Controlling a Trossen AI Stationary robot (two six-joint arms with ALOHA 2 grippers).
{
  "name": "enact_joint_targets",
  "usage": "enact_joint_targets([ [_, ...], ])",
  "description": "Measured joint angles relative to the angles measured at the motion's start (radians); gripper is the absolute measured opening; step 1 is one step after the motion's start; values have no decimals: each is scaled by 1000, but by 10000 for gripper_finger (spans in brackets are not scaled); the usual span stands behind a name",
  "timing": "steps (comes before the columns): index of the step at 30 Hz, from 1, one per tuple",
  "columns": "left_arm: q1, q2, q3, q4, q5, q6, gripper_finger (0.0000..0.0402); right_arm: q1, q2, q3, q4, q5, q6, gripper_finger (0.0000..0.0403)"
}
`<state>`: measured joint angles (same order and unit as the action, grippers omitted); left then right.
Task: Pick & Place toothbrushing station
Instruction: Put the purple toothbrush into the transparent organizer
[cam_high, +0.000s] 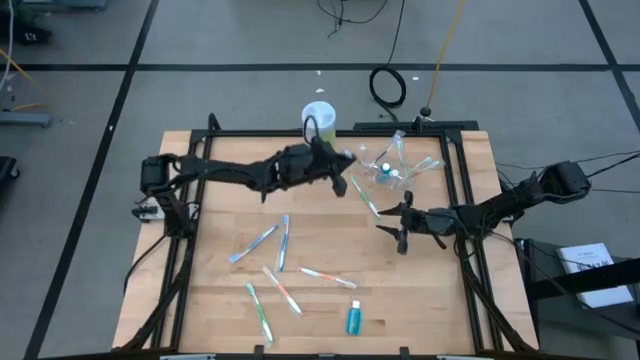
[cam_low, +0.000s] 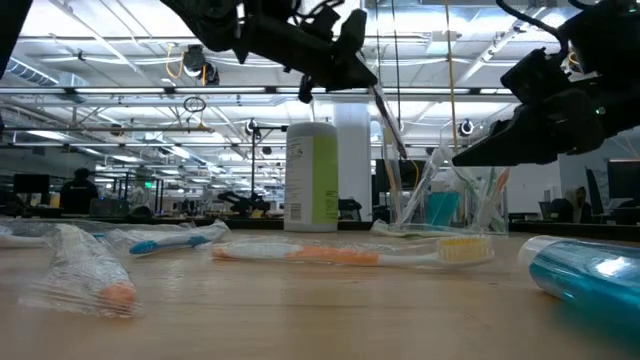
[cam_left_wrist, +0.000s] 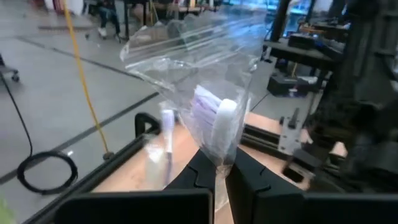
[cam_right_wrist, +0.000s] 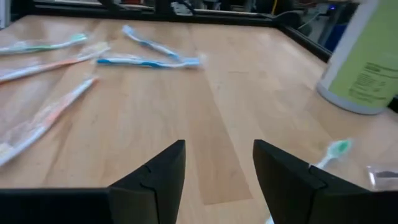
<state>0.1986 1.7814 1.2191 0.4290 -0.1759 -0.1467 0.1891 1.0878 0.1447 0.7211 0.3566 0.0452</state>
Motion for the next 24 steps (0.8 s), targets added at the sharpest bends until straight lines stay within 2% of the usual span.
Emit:
enact_joint_targets([
  [3,27,40,74,-81,46,7,6,-26,0,0,6,-20,1,183],
  [9,51,153,269,-290,51,27,13,-54,0,0,-7,-20,26,183],
  [12,61,211,327,-324,45,23,13,-59,0,0,-16,-21,28,183],
  [17,78,264,337,-323,45,9,7,-59,0,0,-24,-22,48,183],
  [24,91,290,338,-333,44,5,20,-59,0,0,-30,-22,48,183],
])
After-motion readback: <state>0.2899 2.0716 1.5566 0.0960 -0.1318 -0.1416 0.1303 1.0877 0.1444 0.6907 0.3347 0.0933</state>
